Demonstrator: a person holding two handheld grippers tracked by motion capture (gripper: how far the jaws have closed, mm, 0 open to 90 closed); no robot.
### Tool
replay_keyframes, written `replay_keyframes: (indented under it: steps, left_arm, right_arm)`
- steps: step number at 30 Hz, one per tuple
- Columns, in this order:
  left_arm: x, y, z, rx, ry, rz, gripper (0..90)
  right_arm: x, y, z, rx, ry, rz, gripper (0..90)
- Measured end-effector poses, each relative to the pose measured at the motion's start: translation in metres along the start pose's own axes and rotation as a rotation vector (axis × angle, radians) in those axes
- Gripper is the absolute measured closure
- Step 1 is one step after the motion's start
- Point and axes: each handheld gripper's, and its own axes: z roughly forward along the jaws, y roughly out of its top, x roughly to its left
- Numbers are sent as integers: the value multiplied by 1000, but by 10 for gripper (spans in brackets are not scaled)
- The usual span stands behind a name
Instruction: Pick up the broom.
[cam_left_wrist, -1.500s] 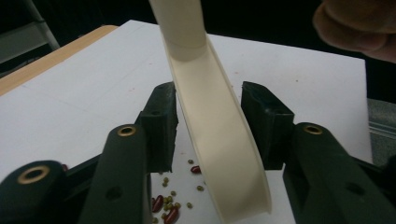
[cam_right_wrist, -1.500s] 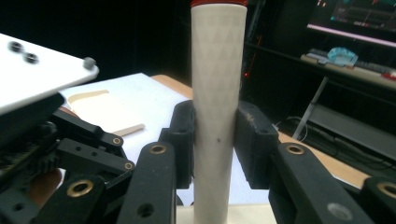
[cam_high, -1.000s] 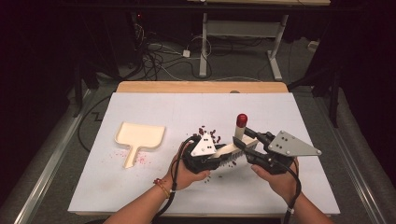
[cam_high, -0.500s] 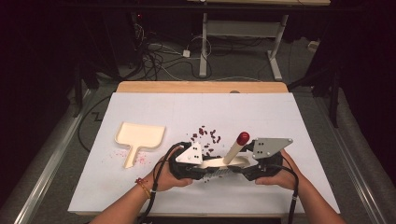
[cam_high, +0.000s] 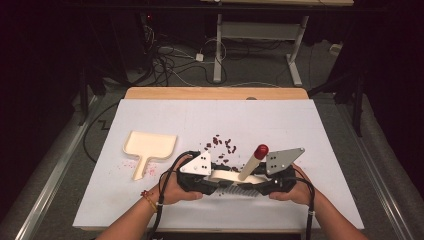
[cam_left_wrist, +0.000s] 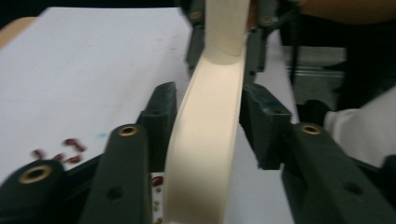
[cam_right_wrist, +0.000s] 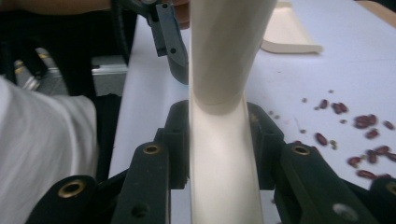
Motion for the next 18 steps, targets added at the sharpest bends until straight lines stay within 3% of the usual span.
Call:
replay_keyframes:
  steps: [1,2,3,5,9,13,18]
  left_arm:
    - [0,0,-2,1,30,5,501]
    - [0,0,-2,1,30,5,490]
    - [-2,-1,-7,14,93,16,477]
    - [-3,-3,-14,30,174,27,383]
    - [-5,-14,-31,42,316,13,284]
    - [-7,-37,-50,80,441,-26,221]
    - [-13,-72,-76,116,546,-104,207]
  right_arm:
    - [1,1,-1,1,-17,-2,673]
    - [1,2,-2,3,-33,-4,674]
    - [1,2,-3,7,-48,-3,674]
    - [0,3,-5,15,-86,2,674]
    - [-3,3,-10,23,-166,20,674]
    - [-6,5,-16,18,-221,47,674]
    - [-9,7,-25,8,-257,57,674]
